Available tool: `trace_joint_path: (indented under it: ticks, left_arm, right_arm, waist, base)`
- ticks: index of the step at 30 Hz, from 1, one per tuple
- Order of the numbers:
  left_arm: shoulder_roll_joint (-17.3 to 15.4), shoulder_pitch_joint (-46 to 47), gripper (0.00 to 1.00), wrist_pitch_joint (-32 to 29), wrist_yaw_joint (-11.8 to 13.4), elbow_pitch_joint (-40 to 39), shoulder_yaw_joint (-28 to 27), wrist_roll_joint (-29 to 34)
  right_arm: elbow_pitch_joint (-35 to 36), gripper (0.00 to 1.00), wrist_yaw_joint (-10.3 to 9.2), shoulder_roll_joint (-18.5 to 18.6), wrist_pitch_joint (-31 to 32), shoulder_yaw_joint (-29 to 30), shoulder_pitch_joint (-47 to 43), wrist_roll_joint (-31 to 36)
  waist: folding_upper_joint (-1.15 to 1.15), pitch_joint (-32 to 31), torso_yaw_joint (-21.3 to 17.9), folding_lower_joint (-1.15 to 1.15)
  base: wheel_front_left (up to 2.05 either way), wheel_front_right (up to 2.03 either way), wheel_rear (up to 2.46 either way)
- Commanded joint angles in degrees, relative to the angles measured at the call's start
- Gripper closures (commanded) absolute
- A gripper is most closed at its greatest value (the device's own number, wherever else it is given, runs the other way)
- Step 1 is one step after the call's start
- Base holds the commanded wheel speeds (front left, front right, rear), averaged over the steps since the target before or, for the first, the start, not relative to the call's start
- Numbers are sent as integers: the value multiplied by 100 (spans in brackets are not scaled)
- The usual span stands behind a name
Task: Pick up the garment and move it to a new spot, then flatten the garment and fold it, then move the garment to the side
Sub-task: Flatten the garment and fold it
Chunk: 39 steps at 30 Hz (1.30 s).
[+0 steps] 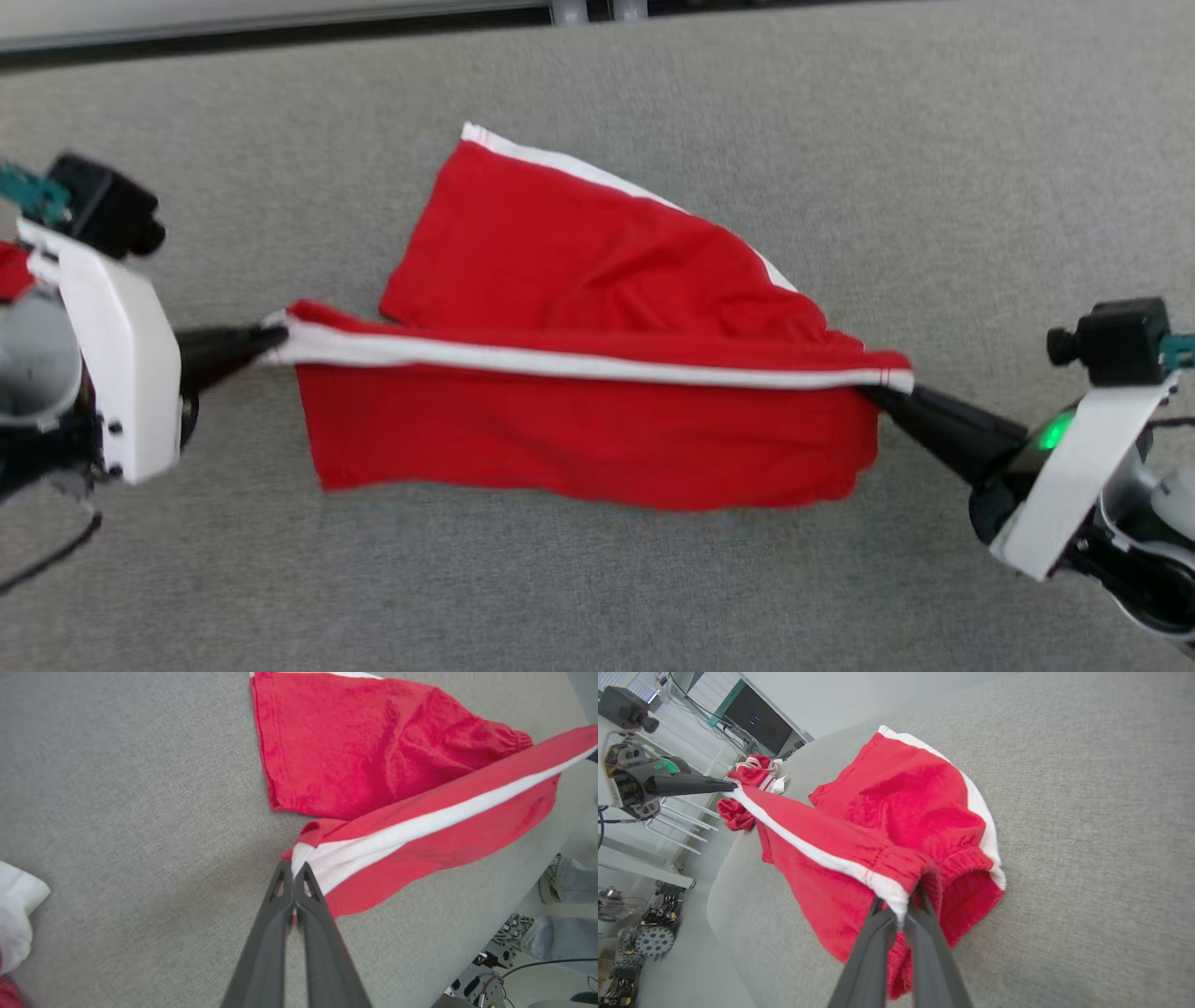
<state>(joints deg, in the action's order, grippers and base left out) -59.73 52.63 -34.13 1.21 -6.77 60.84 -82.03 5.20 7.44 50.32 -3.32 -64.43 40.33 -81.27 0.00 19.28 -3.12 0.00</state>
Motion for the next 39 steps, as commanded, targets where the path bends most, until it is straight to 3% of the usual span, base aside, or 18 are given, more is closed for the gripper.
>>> trace_joint_path:
  ticks: [1,11,22,23,24,25,26,33,39]
  left_arm:
    - [129,328,100,-100,-70,200,-102,79]
    - [707,1589,100,-643,-336,1156,-344,355]
    - [1538,2394,100,-665,-584,2376,-345,651]
    - [1599,2425,100,-638,-614,2475,-332,681]
    - [1647,2437,100,-600,-646,2570,-317,703]
    - [1693,2429,37,-563,-681,2668,-299,724]
    - [1757,2369,0,-513,-728,2825,-261,736]
    - [1729,2161,0,-344,-831,3174,-174,711]
    - [1541,1776,0,-624,-862,3137,-23,413]
  right_arm:
    - [-47,100,10,-73,-153,120,128,-64]
    - [-215,100,11,-575,-583,328,504,-89]
    - [-508,100,10,-1081,-707,219,954,-89]
    - [-542,92,10,-1125,-698,194,993,-86]
    - [-571,69,10,-1165,-689,162,1032,-90]
    - [-600,53,10,-1200,-668,127,1062,-85]
    - [-709,0,10,-1250,-600,46,1071,-148]
    - [-1016,0,10,-1177,-439,-144,902,-379]
    - [-904,0,11,-1005,-710,-94,667,-474]
  waist:
    - [0,461,-215,0]
    - [0,1259,-557,0]
    - [0,1687,-830,0]
    - [0,1689,-844,0]
    - [0,1681,-855,0]
    - [0,1660,-862,0]
    - [0,1585,-860,0]
    - [0,1136,-829,0]
    - [0,842,-912,0]
  base:
    - [0,0,0]
    - [0,0,0]
    - [0,0,0]
    - [0,0,0]
    - [0,0,0]
    - [0,0,0]
    - [0,0,0]
    - [0,0,0]
    - [0,0,0]
